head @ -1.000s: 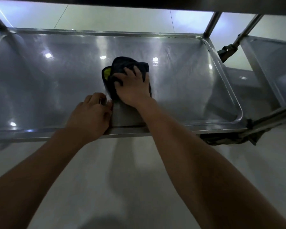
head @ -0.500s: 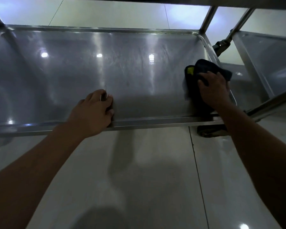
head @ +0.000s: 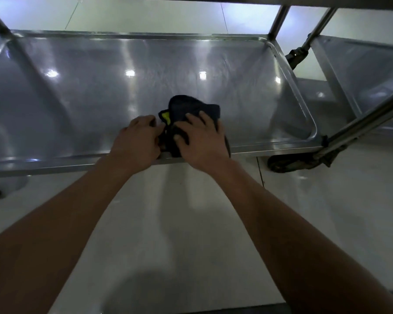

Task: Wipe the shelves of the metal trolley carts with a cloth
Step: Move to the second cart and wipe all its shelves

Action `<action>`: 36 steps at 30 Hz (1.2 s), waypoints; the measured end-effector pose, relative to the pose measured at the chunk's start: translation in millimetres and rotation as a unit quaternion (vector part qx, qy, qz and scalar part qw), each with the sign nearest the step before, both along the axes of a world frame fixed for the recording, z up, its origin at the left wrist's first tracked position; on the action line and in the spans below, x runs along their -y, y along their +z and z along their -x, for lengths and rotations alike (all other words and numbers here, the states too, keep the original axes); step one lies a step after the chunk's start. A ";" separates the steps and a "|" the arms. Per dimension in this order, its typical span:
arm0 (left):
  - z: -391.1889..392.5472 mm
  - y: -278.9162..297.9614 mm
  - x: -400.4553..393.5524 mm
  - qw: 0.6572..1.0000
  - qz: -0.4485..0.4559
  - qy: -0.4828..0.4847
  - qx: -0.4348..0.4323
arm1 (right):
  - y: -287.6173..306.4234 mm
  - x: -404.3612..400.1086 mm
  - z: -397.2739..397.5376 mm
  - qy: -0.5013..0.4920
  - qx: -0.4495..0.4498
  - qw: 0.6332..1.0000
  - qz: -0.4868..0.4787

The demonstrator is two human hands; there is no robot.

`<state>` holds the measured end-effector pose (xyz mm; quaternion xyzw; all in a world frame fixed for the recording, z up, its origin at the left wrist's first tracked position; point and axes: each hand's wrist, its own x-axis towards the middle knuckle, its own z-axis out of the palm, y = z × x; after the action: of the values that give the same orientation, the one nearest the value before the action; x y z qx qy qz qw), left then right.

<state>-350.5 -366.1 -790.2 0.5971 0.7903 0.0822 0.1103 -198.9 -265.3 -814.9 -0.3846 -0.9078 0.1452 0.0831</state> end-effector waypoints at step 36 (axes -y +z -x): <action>-107.9 307.1 221.1 0.978 0.121 -0.118 0.121 | 328.9 277.1 -191.4 -0.215 -0.094 0.953 0.191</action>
<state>-242.6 -587.3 -483.1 0.6541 0.6992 0.0434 0.2854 -7.5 -542.4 -486.0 -0.5637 -0.7472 0.3303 0.1222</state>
